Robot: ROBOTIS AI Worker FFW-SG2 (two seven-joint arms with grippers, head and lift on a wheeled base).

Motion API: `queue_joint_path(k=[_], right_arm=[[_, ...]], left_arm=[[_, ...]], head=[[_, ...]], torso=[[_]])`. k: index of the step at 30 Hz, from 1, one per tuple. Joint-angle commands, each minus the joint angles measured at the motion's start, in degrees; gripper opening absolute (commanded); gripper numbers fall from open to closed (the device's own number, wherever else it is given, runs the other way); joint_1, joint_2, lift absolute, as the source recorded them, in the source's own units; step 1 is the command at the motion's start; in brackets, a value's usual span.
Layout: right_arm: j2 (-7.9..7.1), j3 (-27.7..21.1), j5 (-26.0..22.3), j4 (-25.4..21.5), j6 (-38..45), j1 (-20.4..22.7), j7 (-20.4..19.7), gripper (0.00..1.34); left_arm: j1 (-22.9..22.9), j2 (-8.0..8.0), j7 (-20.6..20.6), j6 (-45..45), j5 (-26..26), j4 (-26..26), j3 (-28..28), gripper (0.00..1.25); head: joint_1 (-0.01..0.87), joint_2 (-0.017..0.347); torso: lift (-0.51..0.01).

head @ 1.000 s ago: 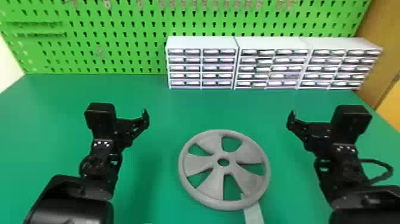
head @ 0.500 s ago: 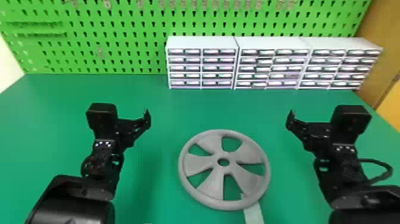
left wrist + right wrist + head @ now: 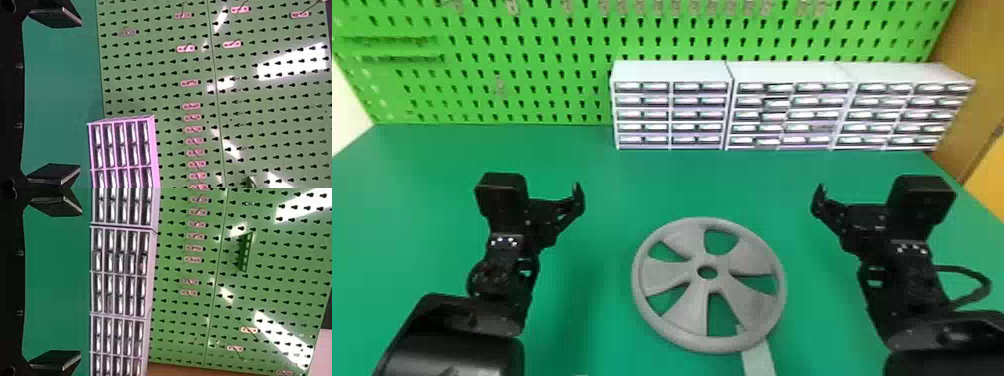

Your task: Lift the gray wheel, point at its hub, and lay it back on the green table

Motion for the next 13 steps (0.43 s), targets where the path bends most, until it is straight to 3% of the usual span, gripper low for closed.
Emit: queue_joint_path(k=[1,13], right_arm=[[0.02,0.0,0.01,0.01,-0.09,0.0,-0.01,1.3],[0.11,-0.26,0.01,0.01,-0.79,0.27,0.08,1.3]], left_arm=[[0.0,0.0,0.0,-0.11,0.0,0.0,0.0,1.25],[0.09,0.0,0.0,-0.81,0.0,0.0,-0.08,1.25]], head=[[0.692,0.048],[0.692,0.048]], torso=[[-0.093],[-0.093]])
